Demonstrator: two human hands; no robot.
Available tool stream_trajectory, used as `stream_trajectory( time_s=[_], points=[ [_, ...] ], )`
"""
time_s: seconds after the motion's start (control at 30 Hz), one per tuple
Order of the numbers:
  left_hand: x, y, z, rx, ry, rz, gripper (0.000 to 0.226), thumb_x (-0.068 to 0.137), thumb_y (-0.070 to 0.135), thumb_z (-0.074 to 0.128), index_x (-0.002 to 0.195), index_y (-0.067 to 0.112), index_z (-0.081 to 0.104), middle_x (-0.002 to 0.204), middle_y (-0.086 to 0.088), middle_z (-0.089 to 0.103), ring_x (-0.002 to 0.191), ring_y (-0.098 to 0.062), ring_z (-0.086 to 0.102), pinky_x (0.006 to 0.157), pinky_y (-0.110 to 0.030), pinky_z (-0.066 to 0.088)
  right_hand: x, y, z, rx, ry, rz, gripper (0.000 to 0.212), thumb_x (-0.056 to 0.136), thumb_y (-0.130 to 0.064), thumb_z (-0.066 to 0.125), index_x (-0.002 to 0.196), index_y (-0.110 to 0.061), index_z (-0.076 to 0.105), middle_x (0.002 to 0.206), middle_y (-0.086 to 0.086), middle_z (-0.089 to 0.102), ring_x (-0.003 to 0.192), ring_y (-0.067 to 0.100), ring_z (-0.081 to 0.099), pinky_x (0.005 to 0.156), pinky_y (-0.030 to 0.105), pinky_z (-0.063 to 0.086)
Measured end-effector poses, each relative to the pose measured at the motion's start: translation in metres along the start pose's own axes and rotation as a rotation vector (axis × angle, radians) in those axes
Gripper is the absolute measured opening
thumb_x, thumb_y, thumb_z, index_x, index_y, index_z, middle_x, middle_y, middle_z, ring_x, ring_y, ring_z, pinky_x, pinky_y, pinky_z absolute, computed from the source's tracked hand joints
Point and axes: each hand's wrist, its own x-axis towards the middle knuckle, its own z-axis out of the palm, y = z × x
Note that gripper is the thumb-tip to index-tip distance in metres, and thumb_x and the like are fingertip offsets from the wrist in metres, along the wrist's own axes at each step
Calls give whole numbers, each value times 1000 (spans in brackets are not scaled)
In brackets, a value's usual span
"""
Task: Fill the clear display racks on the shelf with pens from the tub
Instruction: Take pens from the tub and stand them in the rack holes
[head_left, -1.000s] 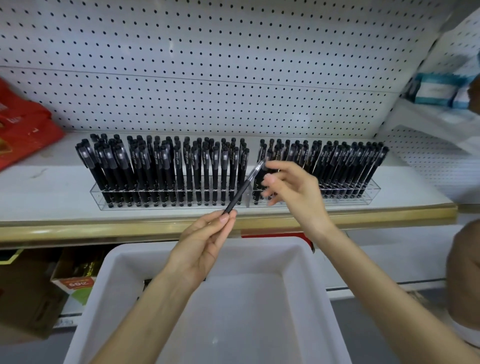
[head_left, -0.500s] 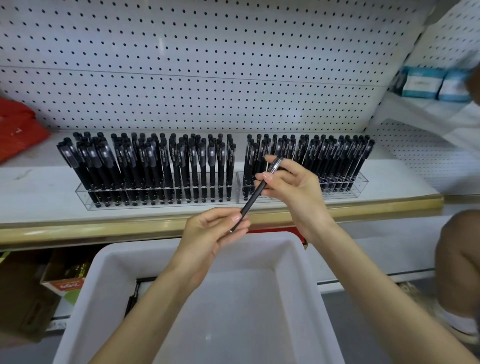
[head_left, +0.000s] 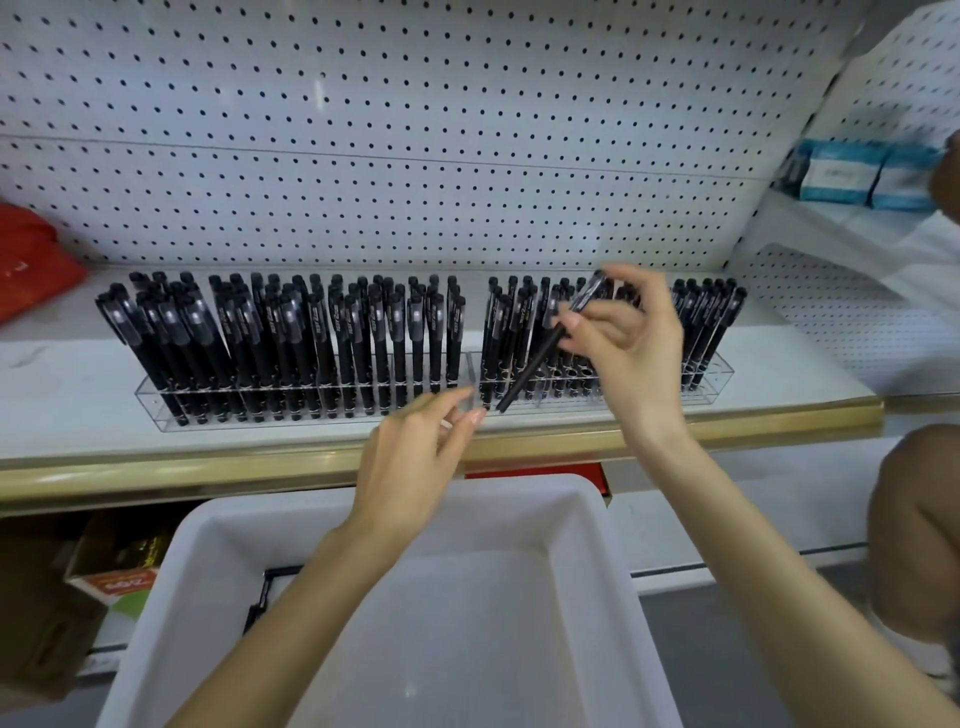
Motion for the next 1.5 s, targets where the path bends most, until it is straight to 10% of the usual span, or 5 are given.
stream_trajectory(
  time_s=[0.33, 1.07, 1.27, 1.5],
  points=[
    [11, -21, 1, 435, -222, 59, 62, 93, 59, 26, 149, 43, 4, 99, 4, 55, 81, -19, 61, 72, -38, 53, 18, 20, 6, -252, 20, -232, 41, 87, -11, 68, 115, -31, 46, 90, -11, 59, 81, 2, 64, 80, 17, 52],
    [20, -20, 8, 364, -179, 33, 60, 92, 61, 32, 147, 42, 23, 102, 4, 48, 103, -14, 53, 81, -38, 50, 24, 40, 15, -453, -100, -361, 42, 87, -16, 69, 126, -14, 53, 95, -6, 62, 86, 7, 64, 83, 26, 55],
    [21, -22, 9, 354, -181, 36, 61, 91, 61, 33, 147, 41, 23, 104, 5, 47, 105, -12, 46, 81, -32, 47, 15, 61, 14, -734, -82, -510, 42, 83, -23, 73, 122, -22, 57, 88, -7, 54, 63, 7, 51, 53, 37, 53],
    [21, -21, 7, 338, -207, 14, 62, 90, 63, 31, 147, 41, 23, 106, 4, 48, 106, -12, 46, 86, -33, 45, 20, 58, 14, -741, -98, -481, 44, 83, -25, 72, 123, -25, 56, 85, -13, 46, 56, 7, 46, 52, 34, 52]
  ],
)
